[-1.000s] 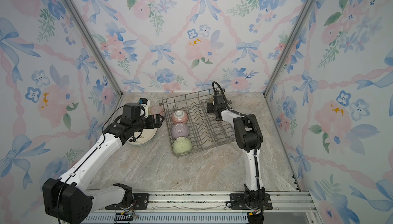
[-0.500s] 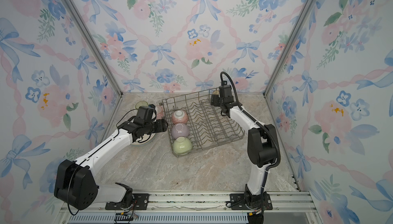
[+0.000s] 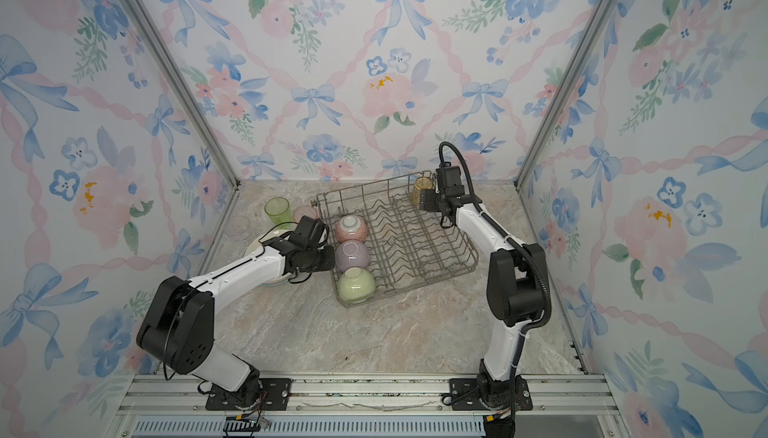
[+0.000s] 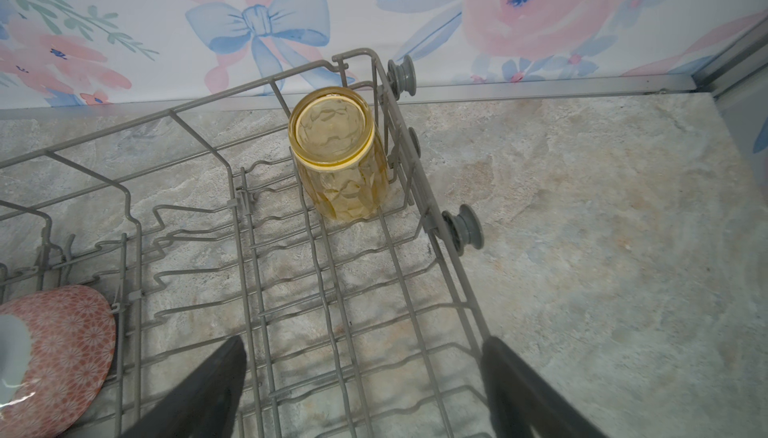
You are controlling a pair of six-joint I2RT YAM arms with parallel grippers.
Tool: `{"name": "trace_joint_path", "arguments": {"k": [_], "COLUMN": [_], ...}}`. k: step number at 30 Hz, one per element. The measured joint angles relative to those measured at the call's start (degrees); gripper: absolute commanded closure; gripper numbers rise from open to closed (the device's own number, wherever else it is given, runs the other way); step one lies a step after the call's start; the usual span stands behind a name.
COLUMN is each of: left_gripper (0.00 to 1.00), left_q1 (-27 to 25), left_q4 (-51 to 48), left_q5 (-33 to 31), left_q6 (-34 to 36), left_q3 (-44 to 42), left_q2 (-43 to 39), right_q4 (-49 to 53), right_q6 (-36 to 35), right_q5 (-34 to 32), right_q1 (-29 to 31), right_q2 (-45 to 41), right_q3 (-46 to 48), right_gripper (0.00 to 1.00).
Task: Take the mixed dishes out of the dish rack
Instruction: 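Lower the right gripper around the amber cup while the left gripper moves over the bowls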
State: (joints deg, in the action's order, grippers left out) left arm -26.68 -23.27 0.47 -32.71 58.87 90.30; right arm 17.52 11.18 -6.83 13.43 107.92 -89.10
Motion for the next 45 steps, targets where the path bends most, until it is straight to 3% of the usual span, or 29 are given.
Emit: {"name": "trace_joint_path", "arguments": {"k": [3, 7, 27, 39, 40, 42, 45], "left_gripper": [0.95, 1.0, 1.0, 1.0, 0.99, 0.85, 0.75], "left_q1": [-0.46, 0.13, -0.79, -1.09, -1.09, -1.09, -1.42], "left_q4": [-0.2, 0.68, 3.1, 1.36, 1.36, 1.36, 0.61], "left_q5": [-0.74, -2.93, -5.07, -5.79, -5.79, -5.77, -5.84], "left_q6": [-1.03, -2.34, 1.62, 2.34, 2.36, 2.67, 4.44], "left_q3": [0.76, 1.88, 0.42, -0.55, -0.55, -0.55, -0.55], "left_q2": [0.79, 2.16, 1.01, -0.48, -0.48, -0.48, -0.48], "right_q4": [1.05, 1.14, 3.8, 6.1, 6.23, 6.43, 6.4], "right_q6": [-0.55, -1.4, -3.13, -6.34, -6.38, -6.54, -6.84], "right_q5": [0.81, 1.2, 1.57, -4.83, -5.46, -6.12, -6.54], "right_q1": [-0.72, -1.29, -1.33, -1.27, -1.27, -1.27, -1.27], "right_q2": [0.68, 1.99, 8.11, 9.38, 9.44, 9.6, 10.27], "right_q3": [-2.86, -5.14, -8.09, -8.17, -8.17, -8.17, -8.22], "right_gripper": [0.1, 0.1, 0.1, 0.09, 0.09, 0.09, 0.09]}}
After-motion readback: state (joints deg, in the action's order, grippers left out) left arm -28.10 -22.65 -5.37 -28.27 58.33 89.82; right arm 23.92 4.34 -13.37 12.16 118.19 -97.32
